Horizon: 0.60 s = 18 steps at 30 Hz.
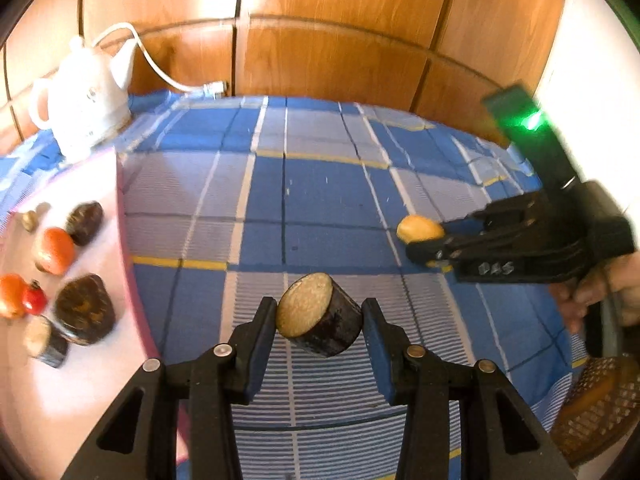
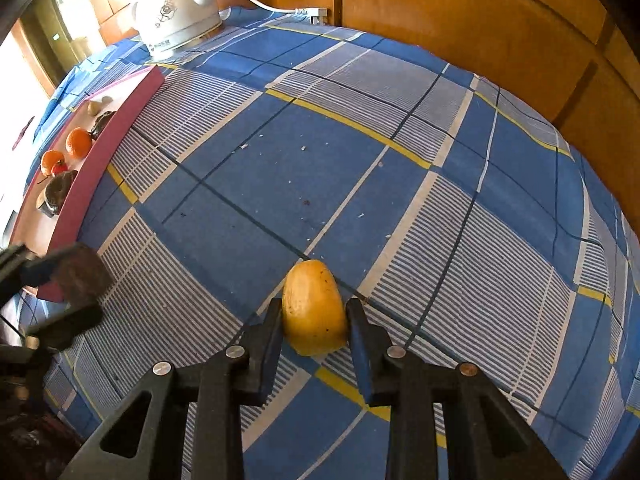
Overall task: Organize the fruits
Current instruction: 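Lift the root piece with the left tool while the right tool grasps the yellow fruit, then lower the root piece into the tray and open the left tool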
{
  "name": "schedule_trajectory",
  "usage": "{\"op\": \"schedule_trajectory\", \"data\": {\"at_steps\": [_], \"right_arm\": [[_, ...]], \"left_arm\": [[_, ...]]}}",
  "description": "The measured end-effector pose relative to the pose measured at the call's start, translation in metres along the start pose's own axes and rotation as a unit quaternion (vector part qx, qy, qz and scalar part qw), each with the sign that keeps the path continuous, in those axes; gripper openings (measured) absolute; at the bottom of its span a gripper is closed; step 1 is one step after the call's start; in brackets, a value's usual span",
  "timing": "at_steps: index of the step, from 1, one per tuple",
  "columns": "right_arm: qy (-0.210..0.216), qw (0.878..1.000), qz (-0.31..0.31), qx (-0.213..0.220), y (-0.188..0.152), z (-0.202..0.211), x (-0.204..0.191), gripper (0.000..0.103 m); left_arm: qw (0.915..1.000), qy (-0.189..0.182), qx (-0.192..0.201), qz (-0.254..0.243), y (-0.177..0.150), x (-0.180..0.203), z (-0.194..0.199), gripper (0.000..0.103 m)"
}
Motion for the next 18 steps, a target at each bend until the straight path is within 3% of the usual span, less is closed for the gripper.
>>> {"op": "schedule_trajectory", "data": {"at_steps": [10, 18], "right_arm": [[-0.003, 1.0, 0.005, 0.005, -0.003, 0.0, -0.004, 0.032], [-0.014, 1.0, 0.008, 0.002, -0.002, -0.003, -0.006, 0.032]], "left_arm": [[0.9988, 0.015, 0.037, 0.029, 0.014, -0.016, 0.049, 0.044], [0.9967, 0.035, 0.044, 0.059, 0.01, -0.04, 0.07, 0.044]]}}
Point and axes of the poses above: each gripper's, at about its wrist camera, not at the fingertips, and z roughly against the way its jaws point, x to its right, y to its top, the point moved 6 cm from there along -z, roughly the way its jaws point, and after that the axes turned 3 degrees about -x, right-handed, at the moved point
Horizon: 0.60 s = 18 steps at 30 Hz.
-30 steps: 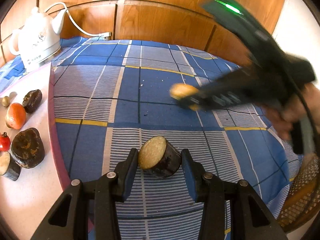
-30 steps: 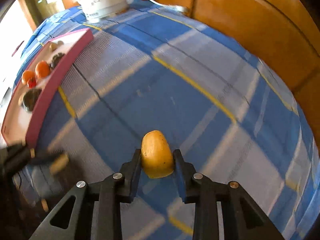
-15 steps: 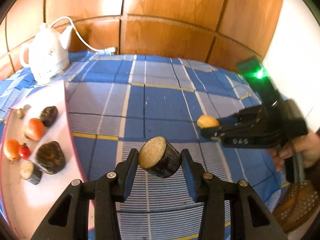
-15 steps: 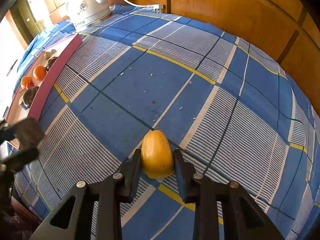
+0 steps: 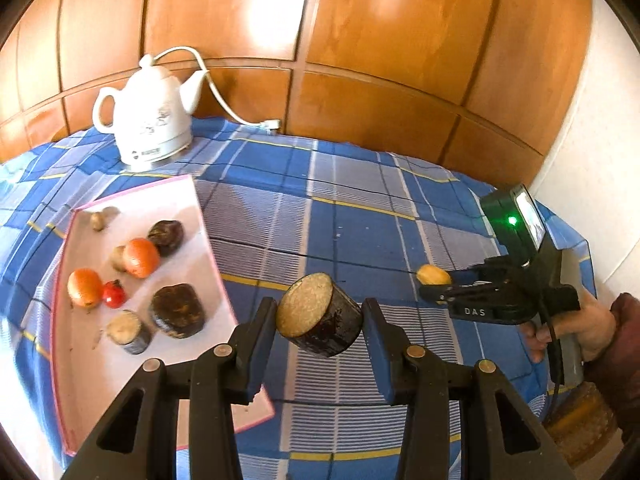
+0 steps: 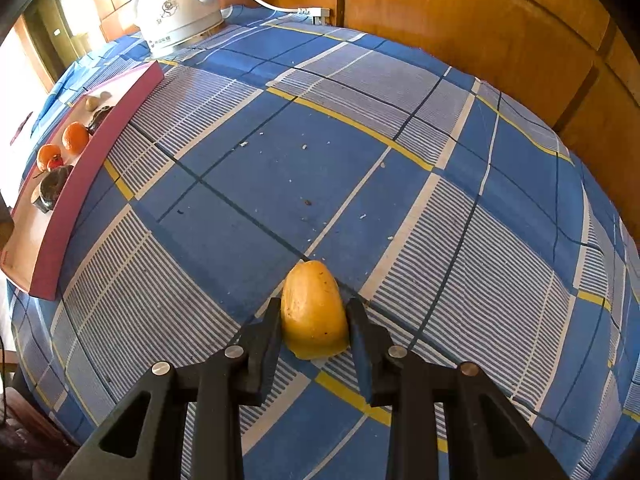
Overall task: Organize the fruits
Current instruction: 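Lower the root piece into the tray and open the left tool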
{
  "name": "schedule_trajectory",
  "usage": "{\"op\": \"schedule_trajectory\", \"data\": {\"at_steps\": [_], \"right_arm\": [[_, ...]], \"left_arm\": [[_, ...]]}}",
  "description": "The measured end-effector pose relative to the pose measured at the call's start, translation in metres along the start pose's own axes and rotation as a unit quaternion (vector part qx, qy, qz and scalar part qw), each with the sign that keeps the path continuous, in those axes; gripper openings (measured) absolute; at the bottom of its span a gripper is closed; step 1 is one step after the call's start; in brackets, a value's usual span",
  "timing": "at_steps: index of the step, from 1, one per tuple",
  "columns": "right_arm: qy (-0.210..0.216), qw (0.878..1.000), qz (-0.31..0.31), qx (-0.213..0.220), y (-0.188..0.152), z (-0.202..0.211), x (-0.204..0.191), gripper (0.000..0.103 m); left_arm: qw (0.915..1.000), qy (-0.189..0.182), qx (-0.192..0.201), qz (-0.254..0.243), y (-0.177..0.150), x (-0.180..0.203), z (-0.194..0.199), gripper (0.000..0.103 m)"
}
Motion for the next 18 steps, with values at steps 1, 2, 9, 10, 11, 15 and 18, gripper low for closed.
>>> {"op": "schedule_trajectory", "data": {"at_steps": [1, 2, 9, 10, 11, 15, 18], "right_arm": [[0.0, 1.0, 0.0, 0.0, 0.0, 0.0, 0.0, 0.032], [0.0, 1.0, 0.0, 0.0, 0.0, 0.0, 0.0, 0.032], [0.009, 1.0, -0.008, -0.002, 0.001, -0.001, 0.004, 0.032], [0.008, 1.0, -0.008, -0.002, 0.001, -0.001, 0.004, 0.032], [0.006, 1.0, -0.006, -0.001, 0.001, -0.001, 0.004, 0.032], [0.002, 1.0, -0.001, 0.0, 0.001, -0.001, 0.002, 0.032], [0.0, 1.0, 0.002, 0.0, 0.0, -0.001, 0.001, 0.032]], "left_arm": [[1.0, 0.003, 0.0, 0.004, -0.001, -0.003, 0.002, 0.044], [1.0, 0.005, 0.001, 0.007, -0.001, -0.006, 0.003, 0.044], [0.9995, 0.021, 0.005, 0.021, -0.004, -0.02, 0.008, 0.044], [0.9995, 0.023, 0.006, 0.022, -0.004, -0.021, 0.009, 0.044], [0.9994, 0.024, 0.007, 0.024, -0.004, -0.023, 0.01, 0.044], [0.9991, 0.031, 0.012, 0.025, -0.003, -0.028, 0.013, 0.044], [0.9987, 0.038, 0.014, 0.03, -0.003, -0.036, 0.014, 0.044]]}}
Point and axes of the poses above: each gripper's, at about its wrist camera, not at the fingertips, and z roughly against the way its jaws point, x to its right, y to its top, the point moved 6 cm from there along -z, roughly the way its jaws point, and after that the axes turned 3 degrees about -x, right-handed, at the moved point
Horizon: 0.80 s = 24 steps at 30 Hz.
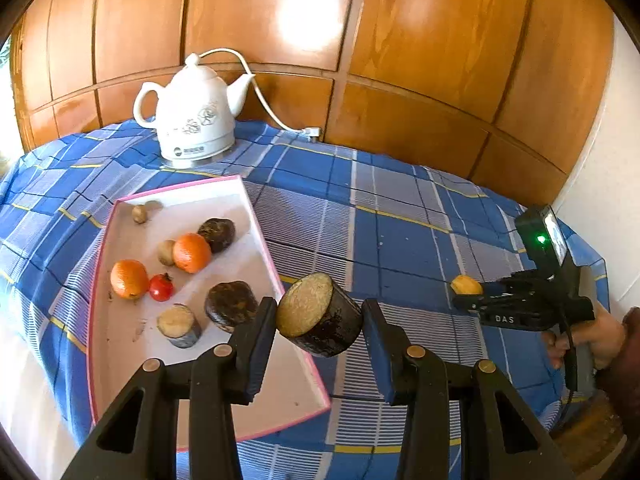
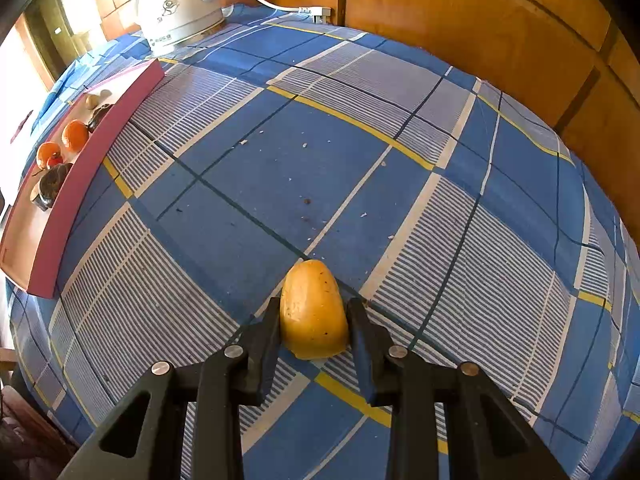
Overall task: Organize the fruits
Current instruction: 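Lower the root piece into the tray and open the left tool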
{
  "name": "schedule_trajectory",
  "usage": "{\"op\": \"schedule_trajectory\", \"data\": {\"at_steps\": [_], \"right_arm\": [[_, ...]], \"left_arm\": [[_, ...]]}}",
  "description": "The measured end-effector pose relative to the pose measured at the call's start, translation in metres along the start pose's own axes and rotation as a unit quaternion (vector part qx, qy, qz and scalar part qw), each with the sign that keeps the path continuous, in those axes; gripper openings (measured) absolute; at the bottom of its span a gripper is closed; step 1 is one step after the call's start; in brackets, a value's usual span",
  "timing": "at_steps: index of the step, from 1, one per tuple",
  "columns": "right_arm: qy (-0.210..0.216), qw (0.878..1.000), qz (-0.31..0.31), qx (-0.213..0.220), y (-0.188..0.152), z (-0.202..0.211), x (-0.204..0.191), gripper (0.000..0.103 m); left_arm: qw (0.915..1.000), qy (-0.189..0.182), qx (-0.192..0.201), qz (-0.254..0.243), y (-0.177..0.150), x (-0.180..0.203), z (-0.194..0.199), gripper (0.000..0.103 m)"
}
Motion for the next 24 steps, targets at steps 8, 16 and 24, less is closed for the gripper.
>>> {"op": "schedule_trajectory", "data": {"at_steps": [8, 16, 24], "right_arm": [[-0.002, 1.0, 0.005, 0.001, 0.0, 0.001, -0.001, 0.032], [-0.003, 1.0, 0.005, 0.0, 0.0, 0.001, -0.001, 0.032], [-0.003, 1.0, 0.006, 0.0, 0.0, 0.0, -0.001, 0.032]], "left_arm": [[0.9995, 0.023, -0.002, 0.021, -0.003, -0.028, 0.0, 0.044], [0.996, 0.056, -0.004, 0.07, -0.011, -0.085, 0.009, 0.044], [0.9889, 0.096, -0.015, 0.112, -0.025, -0.144, 0.003, 0.044]]}}
Point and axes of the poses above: each gripper's, at about its wrist camera, not at the fingertips, and z roughly against the way its jaws point, x to its right, y to its top, the point moved 6 cm from there along -z, roughly the way its jaws point, and after that the axes turned 3 degrees about -x, right-handed, at the moved point
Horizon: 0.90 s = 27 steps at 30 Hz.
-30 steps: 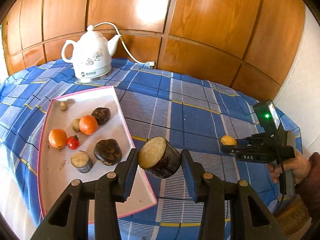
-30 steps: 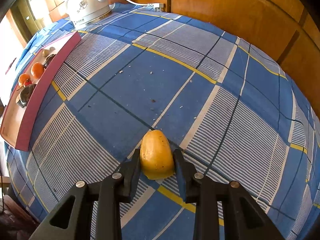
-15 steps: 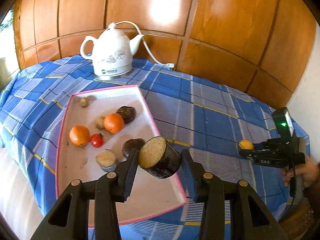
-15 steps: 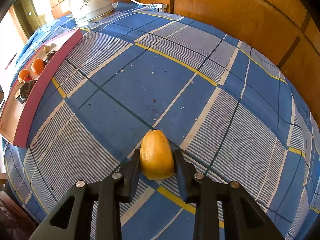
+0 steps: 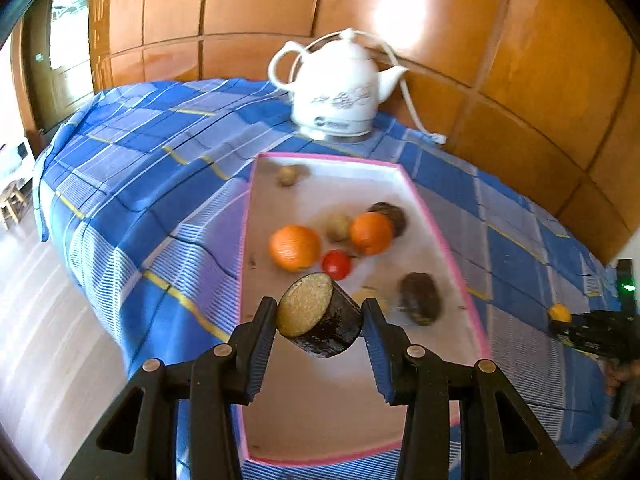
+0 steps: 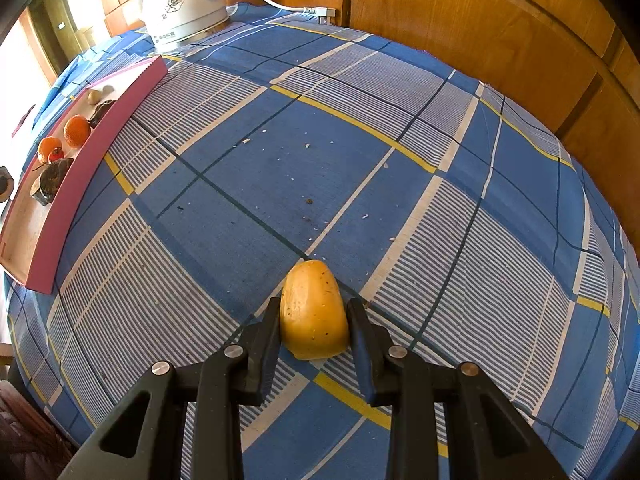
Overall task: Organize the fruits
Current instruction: 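Lower the root piece into the tray and open the left tool, then hold the yellow fruit in the right tool while the left tool withdraws from the tray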
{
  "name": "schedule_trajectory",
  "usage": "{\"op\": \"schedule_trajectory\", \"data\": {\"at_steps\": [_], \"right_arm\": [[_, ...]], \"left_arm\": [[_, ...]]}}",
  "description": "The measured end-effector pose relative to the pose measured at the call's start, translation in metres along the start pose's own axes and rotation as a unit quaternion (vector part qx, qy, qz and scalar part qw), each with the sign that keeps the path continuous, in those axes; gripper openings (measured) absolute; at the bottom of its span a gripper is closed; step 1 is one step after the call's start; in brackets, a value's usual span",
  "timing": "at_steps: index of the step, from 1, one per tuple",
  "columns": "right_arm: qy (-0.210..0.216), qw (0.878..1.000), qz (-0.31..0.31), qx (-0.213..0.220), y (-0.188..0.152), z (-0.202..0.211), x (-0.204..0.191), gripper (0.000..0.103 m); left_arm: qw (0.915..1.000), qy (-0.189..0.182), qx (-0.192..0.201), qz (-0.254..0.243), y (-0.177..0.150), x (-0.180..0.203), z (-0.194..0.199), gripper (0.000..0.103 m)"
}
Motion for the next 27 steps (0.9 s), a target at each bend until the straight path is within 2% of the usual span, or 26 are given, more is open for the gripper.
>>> {"op": "schedule_trajectory", "data": {"at_steps": [12, 16, 21, 27], "right_arm": [[-0.002, 1.0, -0.003, 0.001, 0.0, 0.0, 0.0, 0.032], [-0.001, 1.0, -0.003, 0.001, 0.0, 0.0, 0.0, 0.032], [-0.002, 1.0, -0.002, 0.001, 0.0, 0.0, 0.001, 0.032], [-0.005, 1.0, -0.001, 0.002, 0.0, 0.0, 0.0, 0.032]], "left_arm": [[0.9994, 0.031, -0.017, 0.002, 0.007, -0.01, -0.041, 0.046], [0.9994, 0.034, -0.006, 0.008, 0.008, -0.011, -0.037, 0.053], [0.9987, 0.047, 0.005, 0.018, 0.008, -0.014, -0.025, 0.054], [0.9978, 0.057, 0.034, 0.004, 0.011, -0.004, 0.0, 0.054]]}}
Point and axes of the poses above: each gripper's, at about its wrist camera, not at the fingertips, and z roughly against the way its jaws point, x to its right, y to its top, the point moved 6 cm from there along -z, roughly the way its jaws point, and after that the axes turned 3 degrees about -x, right-handed, at the moved point
